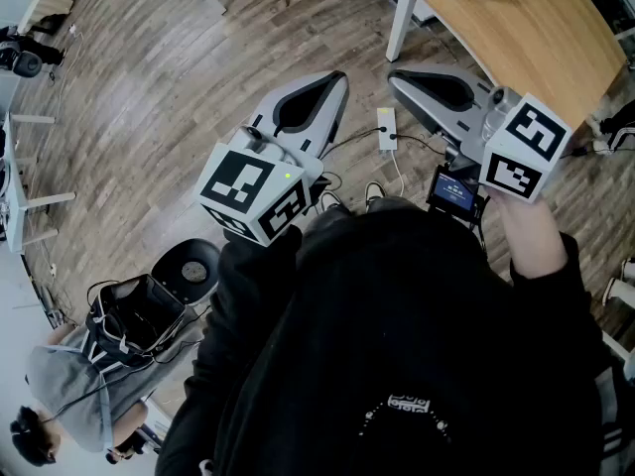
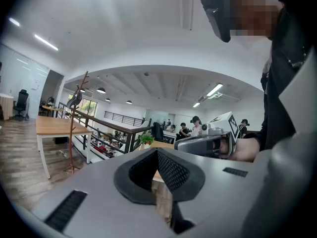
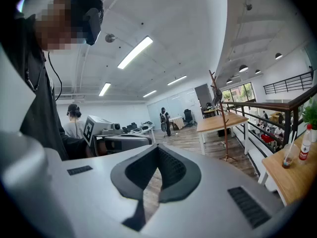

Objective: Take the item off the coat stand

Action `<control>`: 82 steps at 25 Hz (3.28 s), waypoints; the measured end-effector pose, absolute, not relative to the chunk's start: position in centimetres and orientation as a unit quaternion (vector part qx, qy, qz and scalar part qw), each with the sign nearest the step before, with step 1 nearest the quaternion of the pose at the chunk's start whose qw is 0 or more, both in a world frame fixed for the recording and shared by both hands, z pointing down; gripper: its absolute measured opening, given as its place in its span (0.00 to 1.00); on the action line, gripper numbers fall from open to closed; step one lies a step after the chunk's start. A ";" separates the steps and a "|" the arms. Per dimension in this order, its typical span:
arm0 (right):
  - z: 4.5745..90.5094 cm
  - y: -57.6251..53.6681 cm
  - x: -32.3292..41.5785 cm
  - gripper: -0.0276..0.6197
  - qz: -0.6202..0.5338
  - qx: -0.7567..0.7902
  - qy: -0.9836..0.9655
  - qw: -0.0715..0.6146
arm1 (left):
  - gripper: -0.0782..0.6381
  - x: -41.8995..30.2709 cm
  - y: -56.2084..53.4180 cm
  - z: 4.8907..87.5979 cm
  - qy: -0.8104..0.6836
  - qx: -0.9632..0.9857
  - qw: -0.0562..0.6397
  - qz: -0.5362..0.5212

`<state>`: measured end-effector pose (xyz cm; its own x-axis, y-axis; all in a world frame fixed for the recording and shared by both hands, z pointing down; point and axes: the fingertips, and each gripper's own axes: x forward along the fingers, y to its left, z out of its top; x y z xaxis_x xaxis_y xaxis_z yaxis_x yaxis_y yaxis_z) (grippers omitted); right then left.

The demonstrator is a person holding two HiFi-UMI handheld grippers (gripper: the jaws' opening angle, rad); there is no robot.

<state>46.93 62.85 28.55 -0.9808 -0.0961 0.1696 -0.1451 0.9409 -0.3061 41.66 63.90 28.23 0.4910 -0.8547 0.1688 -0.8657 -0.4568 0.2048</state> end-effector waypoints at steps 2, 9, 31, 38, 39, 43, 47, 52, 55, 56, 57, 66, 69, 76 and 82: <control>28.7 61.8 47.0 0.07 0.161 0.060 -0.982 0.076 | 0.11 41.4 62.9 28.6 -0.505 0.852 0.140 0.017; 29.6 59.8 48.2 0.07 0.175 0.059 -0.981 0.067 | 0.11 42.8 61.1 29.2 -0.499 0.855 0.142 0.013; 30.5 54.1 50.7 0.07 0.205 0.027 -0.977 0.047 | 0.11 45.0 55.7 29.9 -0.513 0.848 0.134 0.028; 31.3 51.6 48.6 0.07 0.201 0.030 -0.977 0.057 | 0.11 42.0 52.7 30.5 -0.512 0.848 0.135 0.015; 31.4 51.1 48.0 0.07 0.200 0.032 -0.977 0.059 | 0.11 41.5 52.2 30.7 -0.511 0.849 0.137 0.013; 31.6 49.2 45.3 0.07 0.202 0.039 -0.977 0.064 | 0.11 38.8 50.4 31.3 -0.505 0.851 0.142 0.006; 31.9 47.3 41.8 0.07 0.205 0.037 -0.975 0.076 | 0.11 35.2 48.5 31.2 -0.507 0.850 0.144 -0.003; 31.2 44.8 37.1 0.07 0.198 0.041 -0.976 0.083 | 0.11 30.4 46.1 31.1 -0.510 0.847 0.151 -0.014; 30.9 43.0 34.0 0.07 0.196 0.044 -0.976 0.089 | 0.11 27.4 44.5 30.9 -0.507 0.849 0.150 -0.016; 30.9 42.4 32.9 0.07 0.195 0.045 -0.975 0.092 | 0.11 26.4 43.9 30.9 -0.504 0.850 0.150 -0.015; 30.8 41.8 31.9 0.07 0.194 0.047 -0.975 0.094 | 0.11 25.5 43.2 30.9 -0.502 0.852 0.150 -0.014; 29.7 36.9 24.0 0.07 0.188 0.074 -0.975 0.095 | 0.11 17.8 37.9 30.4 -0.484 0.864 0.136 -0.002; 29.8 35.4 22.0 0.07 0.186 0.076 -0.975 0.091 | 0.11 16.3 36.3 30.5 -0.478 0.869 0.130 0.005; 29.3 34.0 18.7 0.07 0.164 0.081 -0.979 0.095 | 0.11 13.3 34.7 31.5 -0.495 0.856 0.148 0.001; 28.8 31.9 17.5 0.07 0.168 0.060 -0.979 0.100 | 0.11 12.0 33.0 30.6 -0.507 0.850 0.142 0.004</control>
